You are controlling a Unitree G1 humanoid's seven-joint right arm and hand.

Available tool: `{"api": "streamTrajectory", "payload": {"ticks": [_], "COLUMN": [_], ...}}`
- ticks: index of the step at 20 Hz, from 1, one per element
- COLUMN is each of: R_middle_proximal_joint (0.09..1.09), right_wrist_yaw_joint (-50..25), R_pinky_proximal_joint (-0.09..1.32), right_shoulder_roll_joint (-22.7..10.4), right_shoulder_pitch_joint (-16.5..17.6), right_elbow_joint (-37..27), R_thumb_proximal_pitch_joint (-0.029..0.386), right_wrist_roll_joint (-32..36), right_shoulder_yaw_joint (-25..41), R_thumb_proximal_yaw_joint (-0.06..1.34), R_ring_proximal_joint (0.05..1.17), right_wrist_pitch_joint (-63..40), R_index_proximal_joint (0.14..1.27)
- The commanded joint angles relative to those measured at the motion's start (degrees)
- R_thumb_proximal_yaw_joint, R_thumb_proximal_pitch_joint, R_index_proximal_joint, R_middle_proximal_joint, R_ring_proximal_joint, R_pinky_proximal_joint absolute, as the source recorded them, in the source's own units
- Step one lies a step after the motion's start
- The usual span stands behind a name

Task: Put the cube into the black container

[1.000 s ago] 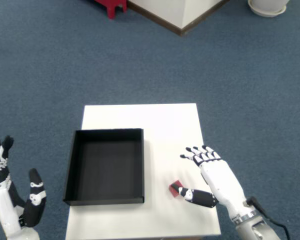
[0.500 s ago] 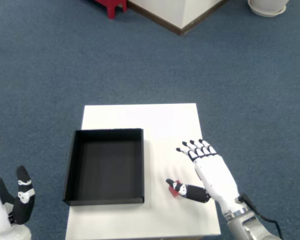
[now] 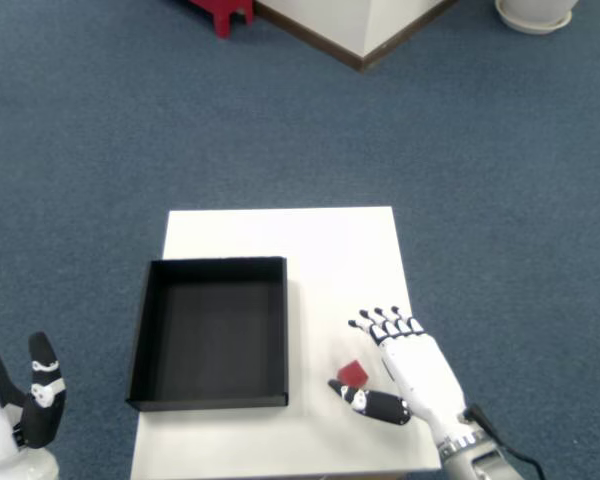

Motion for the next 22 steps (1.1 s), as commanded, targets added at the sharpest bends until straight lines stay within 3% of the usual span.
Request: {"api": "streamTrajectory", "payload": {"ticks": [1, 13, 22], "R_middle_proximal_joint": [0.18, 0.20, 0.21], "right_wrist_yaw_joint": [-4.36, -9.92, -12.06], "R_pinky_proximal_joint": [-0.03, -0.02, -0.02], "right_shoulder_roll_joint": [-1.61, -5.24, -6.48], "right_shoulder_pitch_joint": [-2.88, -7.50, -10.14], "right_elbow_joint": [0.69, 15.37, 21.13], "R_thumb_proximal_pitch_joint": [-0.018, -0.010, -0.003], "right_wrist_roll_joint": [0.42, -3.32, -4.82], "right_shoulder_yaw_joint": [0.21, 0.90, 1.10], "R_thumb_proximal_yaw_joint": [0.49, 0.49, 0.50], "R_ring_proximal_joint": [0.18, 0.19, 0.20], "right_wrist_pitch_joint": [1.32, 8.20, 11.39], "R_index_proximal_joint": [0.32, 0.34, 0.38]}}
